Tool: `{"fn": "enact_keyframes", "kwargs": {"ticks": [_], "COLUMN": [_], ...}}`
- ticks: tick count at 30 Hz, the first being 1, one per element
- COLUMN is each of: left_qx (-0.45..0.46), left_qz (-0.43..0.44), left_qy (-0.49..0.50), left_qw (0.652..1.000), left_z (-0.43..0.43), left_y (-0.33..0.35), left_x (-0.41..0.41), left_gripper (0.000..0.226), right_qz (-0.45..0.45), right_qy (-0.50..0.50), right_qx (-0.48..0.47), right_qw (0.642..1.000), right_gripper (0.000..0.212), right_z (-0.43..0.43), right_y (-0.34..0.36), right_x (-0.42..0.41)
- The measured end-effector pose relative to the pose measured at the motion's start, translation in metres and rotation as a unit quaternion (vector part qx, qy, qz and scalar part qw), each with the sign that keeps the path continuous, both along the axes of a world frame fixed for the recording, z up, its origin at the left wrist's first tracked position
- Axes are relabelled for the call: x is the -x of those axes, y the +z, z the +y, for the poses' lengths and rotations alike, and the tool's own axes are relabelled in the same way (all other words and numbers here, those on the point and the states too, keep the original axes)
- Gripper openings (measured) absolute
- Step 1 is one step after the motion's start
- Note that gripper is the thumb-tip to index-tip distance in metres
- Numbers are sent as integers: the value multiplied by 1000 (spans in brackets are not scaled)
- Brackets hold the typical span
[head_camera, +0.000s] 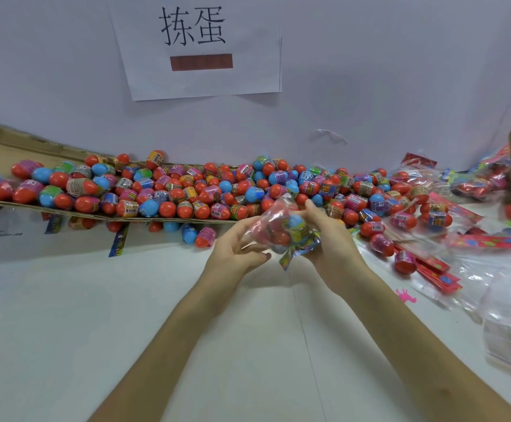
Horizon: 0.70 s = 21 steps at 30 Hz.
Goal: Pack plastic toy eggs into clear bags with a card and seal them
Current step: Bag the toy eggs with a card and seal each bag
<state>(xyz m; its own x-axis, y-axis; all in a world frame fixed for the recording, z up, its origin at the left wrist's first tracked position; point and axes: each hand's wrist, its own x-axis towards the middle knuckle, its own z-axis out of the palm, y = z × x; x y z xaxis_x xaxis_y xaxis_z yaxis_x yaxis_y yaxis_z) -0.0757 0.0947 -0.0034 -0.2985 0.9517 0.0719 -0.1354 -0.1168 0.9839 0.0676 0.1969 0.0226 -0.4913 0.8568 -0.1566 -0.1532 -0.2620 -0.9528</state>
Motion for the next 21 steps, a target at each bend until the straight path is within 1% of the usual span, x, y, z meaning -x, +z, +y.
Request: {"fn": "enact_keyframes", "kwargs": {"ticks": [1,2,4,5,7,9,12,14,15,17,18,19,21], "left_qx": [-2,-9,-32,-48,-73,-76,-69,-71,-72,-72,-72,-72,-72], "left_qz": [-2,1,25,32,21,15,41,26,14,2,4,9,20], "left_qy": [11,22,48,62,97,127,150,155,154,156,157,157,154], "left_qw": [1000,1000,998,996,992,989,985,985,985,985,985,985,985], "left_z": [0,0,-1,-1,-1,-2,-3,-3,-3,-3,-3,-3,-3], "left_y": [0,0,1,2,5,7,9,9,9,9,9,9,10], "left_x": [0,0,1,2,2,4,7,8,8,8,8,9,9], "left_gripper": [66,67,62,56,43,37,34,31,28,22,21,20,20], "right_qz": [-1,6,16,8,-33,-58,-51,-50,-49,-39,-32,-28,-35], "right_qy": [5,25,66,70,47,30,31,30,31,36,36,31,19], "right_qx": [-24,-46,-100,-133,-209,-261,-265,-259,-257,-252,-251,-255,-272], "right_qw": [1000,999,993,989,976,963,962,964,965,966,967,966,962], "right_gripper": [38,33,21,19,17,18,25,32,33,22,14,11,12], "right_z": [0,0,0,-1,-2,-5,-9,-9,-9,-7,-7,-7,-8], "right_y": [1,3,6,6,7,6,4,4,4,3,3,3,3], "right_x": [0,-1,-4,-5,-5,-3,-1,0,0,0,-1,-1,-2]}}
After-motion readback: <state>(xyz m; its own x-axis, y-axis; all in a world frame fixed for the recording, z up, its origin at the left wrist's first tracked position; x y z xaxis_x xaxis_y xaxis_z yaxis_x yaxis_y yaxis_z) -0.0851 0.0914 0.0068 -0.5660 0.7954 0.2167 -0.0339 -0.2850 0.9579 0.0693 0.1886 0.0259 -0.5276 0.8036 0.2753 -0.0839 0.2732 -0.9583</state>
